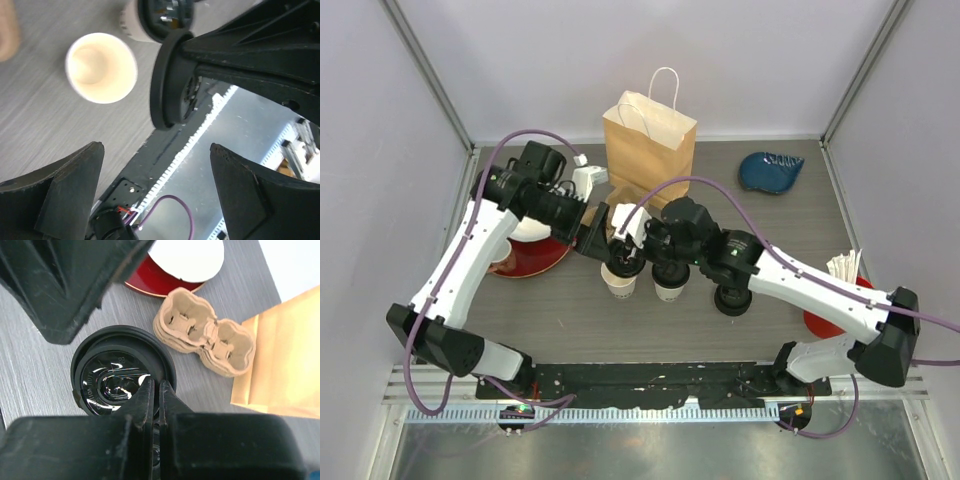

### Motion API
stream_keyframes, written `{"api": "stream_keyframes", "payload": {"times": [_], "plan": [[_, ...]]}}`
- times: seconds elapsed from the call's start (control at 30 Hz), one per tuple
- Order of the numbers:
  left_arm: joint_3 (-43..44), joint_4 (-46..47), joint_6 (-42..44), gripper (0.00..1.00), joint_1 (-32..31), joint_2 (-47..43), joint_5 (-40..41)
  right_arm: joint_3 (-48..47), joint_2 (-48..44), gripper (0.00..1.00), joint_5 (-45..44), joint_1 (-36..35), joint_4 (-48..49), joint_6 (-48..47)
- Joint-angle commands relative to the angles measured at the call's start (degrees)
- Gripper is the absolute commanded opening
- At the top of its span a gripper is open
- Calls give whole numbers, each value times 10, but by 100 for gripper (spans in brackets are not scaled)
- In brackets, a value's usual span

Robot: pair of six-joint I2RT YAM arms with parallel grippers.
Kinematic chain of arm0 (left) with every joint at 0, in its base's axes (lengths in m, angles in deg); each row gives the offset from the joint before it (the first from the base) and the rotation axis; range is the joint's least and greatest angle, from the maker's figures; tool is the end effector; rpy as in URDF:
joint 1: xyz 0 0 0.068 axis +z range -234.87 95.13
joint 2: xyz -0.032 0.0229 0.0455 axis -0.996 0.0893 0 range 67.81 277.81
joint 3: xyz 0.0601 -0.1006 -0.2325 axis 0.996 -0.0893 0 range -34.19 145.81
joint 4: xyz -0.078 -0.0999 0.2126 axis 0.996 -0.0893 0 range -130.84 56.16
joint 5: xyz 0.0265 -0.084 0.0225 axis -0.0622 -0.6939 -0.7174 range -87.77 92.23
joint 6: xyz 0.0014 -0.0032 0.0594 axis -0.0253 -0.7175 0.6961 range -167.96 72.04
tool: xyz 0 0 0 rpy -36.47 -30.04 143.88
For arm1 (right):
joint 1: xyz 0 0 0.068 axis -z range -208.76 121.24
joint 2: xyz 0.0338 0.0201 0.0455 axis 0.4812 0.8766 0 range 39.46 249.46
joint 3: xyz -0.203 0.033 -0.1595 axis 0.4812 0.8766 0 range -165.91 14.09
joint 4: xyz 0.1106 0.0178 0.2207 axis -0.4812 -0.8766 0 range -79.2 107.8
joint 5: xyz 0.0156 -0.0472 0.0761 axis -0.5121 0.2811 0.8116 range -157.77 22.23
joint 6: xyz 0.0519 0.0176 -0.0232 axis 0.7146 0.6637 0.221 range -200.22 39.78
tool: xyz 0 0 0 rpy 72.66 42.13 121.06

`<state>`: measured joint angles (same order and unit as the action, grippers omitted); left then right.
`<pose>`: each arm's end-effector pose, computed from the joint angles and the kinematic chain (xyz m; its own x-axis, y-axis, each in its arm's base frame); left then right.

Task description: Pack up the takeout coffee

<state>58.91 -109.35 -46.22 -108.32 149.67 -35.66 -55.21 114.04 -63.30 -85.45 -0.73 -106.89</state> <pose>0.2145 -0.1223 0.3680 -0.8092 0.3769 -0.4507 0.5834 0.6068 -0.5399 0.1593 0.2487 0.3467 0.1934 -0.5206 -0.8316 -0.8791 0.2845 -0.3825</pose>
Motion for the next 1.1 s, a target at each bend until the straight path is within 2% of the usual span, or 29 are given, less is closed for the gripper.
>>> {"api": "stream_keyframes", "payload": {"times": [0.0, 0.2, 0.37, 0.57, 1.07], "plan": [[41, -25, 17, 92, 43, -4, 99, -63, 49, 1, -84, -3, -53, 89], [-9, 28, 22, 93, 149, -21, 104, -159, 146, 1, -131, -4, -141, 199], [-70, 86, 28, 91, 197, -33, 103, -207, 192, 1, -157, -8, -186, 220], [-144, 144, 13, 91, 201, -55, 91, -224, 227, 1, -126, -9, -200, 225], [-180, 165, 7, 91, 201, -66, 60, -252, 281, 1, -99, 3, -213, 213]]}}
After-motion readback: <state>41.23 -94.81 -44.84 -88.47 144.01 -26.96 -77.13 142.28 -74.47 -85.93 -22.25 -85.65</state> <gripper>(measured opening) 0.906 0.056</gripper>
